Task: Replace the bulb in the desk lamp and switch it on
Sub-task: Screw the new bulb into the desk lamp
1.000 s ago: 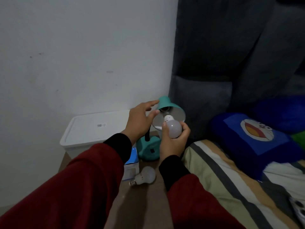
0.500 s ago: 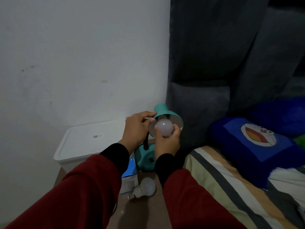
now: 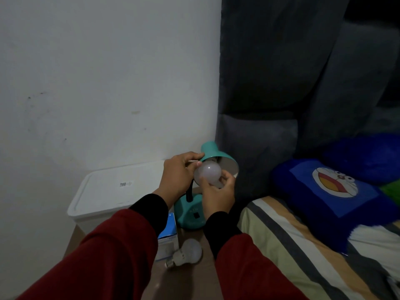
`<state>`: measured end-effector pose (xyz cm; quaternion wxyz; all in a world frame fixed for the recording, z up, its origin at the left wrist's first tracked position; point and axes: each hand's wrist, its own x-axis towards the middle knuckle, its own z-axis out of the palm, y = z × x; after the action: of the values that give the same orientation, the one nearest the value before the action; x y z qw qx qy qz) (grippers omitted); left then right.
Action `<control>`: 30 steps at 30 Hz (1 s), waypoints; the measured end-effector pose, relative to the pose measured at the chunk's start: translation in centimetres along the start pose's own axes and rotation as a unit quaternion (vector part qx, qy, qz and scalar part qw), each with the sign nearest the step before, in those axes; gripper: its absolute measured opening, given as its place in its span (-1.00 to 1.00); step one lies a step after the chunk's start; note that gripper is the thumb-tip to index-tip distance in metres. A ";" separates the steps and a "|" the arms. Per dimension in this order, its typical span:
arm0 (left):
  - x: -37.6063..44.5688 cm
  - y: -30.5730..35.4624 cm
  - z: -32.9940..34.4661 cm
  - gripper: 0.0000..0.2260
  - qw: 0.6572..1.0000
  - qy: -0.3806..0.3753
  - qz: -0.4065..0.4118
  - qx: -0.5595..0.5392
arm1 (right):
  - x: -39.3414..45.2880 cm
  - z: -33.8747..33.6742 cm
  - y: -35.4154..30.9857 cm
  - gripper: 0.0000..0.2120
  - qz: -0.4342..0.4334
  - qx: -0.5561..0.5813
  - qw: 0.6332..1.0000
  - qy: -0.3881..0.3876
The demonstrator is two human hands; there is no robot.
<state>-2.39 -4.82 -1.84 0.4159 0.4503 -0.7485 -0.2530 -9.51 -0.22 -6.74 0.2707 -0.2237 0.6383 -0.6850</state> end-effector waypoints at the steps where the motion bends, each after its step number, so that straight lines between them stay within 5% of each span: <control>1: 0.0 0.0 0.0 -0.77 1.000 0.000 0.000 0.000 | 0.0 0.0 0.0 -0.50 0.006 0.009 1.000 -0.004; 4: 0.1 0.0 0.1 -0.77 1.000 0.003 -0.002 0.000 | 0.1 0.1 -0.3 -0.50 0.015 0.027 1.000 -0.002; 8: 0.1 0.1 0.1 -0.77 1.000 0.002 -0.003 -0.001 | -0.5 0.3 -0.6 -0.23 -0.004 0.012 1.000 0.003; 14: 0.2 0.0 0.1 -0.78 1.000 0.007 -0.001 0.001 | -0.1 0.0 -0.6 -0.44 0.000 0.019 1.000 -0.003; 22: 0.2 -0.1 0.1 -0.78 1.000 0.005 -0.004 -0.003 | -0.2 0.1 -0.7 -0.25 0.000 -0.036 0.999 0.007; 30: 0.3 0.0 0.0 -0.77 1.000 0.003 0.000 0.003 | 0.2 -0.1 -0.7 -0.46 0.043 -0.026 0.999 0.011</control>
<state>-2.45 -5.06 -1.75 0.4169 0.4520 -0.7479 -0.2499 -9.77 -0.26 -6.04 0.2871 -0.1953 0.6680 -0.6582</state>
